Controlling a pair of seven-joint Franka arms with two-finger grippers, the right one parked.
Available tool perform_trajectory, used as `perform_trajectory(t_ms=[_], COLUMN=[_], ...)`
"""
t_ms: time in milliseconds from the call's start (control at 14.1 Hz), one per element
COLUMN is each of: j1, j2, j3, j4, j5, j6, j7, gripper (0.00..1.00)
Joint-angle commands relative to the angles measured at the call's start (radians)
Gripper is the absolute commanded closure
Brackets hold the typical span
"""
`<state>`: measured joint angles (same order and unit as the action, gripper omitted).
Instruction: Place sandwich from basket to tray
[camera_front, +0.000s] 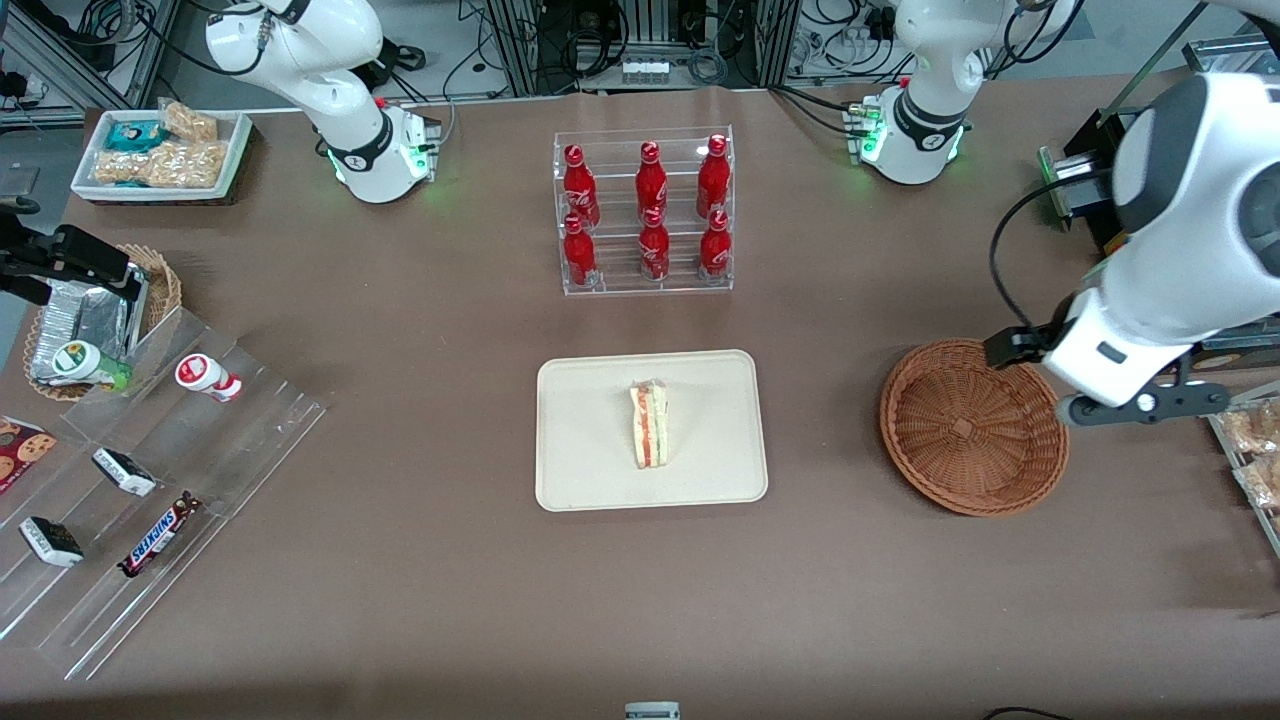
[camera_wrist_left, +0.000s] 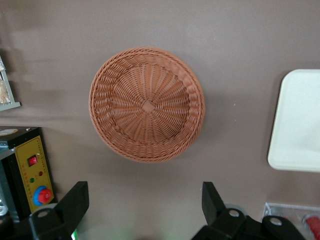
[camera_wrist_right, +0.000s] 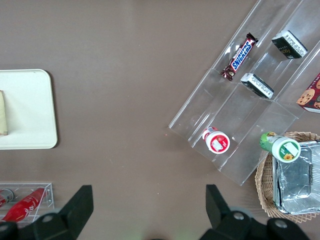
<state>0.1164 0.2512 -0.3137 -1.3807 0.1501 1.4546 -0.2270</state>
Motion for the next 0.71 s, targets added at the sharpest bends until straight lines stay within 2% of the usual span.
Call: perform_trajectory(t_ms=[0, 142, 425, 638], j1=[0.003, 0.002, -0.032, -0.031], j2=[-0.081, -0.127, -0.248, -0.248], j3=[0.131, 0.185, 0.214, 0.232], j4=[-0.032, -0.081, -0.251, -0.23], j5=[-0.101, -0.148, -0.162, -0.202], j6=[-0.029, -0.028, 0.053, 0.067], j7=[0.185, 0.227, 0.227, 0.227], gripper=[0.0, 0.0, 0.0, 0.0])
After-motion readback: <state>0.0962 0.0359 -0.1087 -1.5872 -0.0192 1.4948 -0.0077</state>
